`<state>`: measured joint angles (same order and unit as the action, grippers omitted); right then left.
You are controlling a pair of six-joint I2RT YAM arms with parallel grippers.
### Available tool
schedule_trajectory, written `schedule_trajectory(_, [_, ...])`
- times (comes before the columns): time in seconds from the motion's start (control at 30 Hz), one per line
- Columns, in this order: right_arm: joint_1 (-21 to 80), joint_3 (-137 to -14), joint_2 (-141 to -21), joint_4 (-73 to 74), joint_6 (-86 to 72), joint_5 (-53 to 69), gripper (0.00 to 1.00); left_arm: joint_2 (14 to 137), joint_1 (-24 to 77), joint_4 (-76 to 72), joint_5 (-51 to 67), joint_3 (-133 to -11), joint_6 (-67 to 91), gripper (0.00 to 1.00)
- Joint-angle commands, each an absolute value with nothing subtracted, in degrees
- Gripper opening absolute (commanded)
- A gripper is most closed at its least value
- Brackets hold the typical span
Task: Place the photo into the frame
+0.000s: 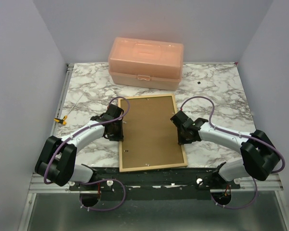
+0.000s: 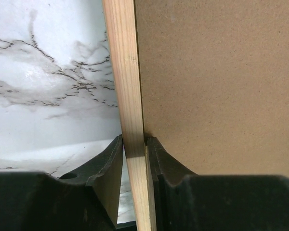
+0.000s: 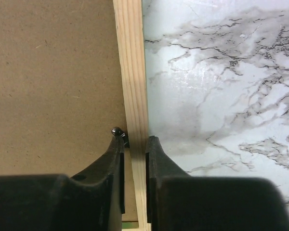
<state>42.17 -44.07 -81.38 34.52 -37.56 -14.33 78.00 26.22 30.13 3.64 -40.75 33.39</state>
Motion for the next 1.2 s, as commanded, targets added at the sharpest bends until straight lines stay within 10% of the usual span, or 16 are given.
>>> schedule_trajectory(0.0, [41.94, -42.41, -84.0, 29.26, -38.68, -16.27, 0.06, 77.95, 26.81, 26.46, 7.91, -40.28, 33.84, 0.24])
schedule_trajectory(0.3, [41.99, -42.75, -82.76, 28.35, -34.59, -14.59, 0.02, 77.87, 26.81, 26.72, 7.74, -40.35, 33.49, 0.24])
schedule_trajectory(0.43, [41.74, -44.64, -79.61, 27.31, -33.97, -10.97, 0.58, 78.13, 26.8, 26.72, 7.78, -40.3, 33.4, 0.23])
schedule_trajectory(0.57, [39.08, -47.99, -80.0, 26.51, -33.9, -7.37, 0.81, 78.27, 26.8, 26.63, 7.65, -40.0, 33.18, 0.23])
schedule_trajectory(1.17, [26.37, -55.68, -89.37, 30.34, -29.2, -0.82, 0.87, 78.44, 26.76, 26.72, 8.52, -40.45, 32.87, 0.22])
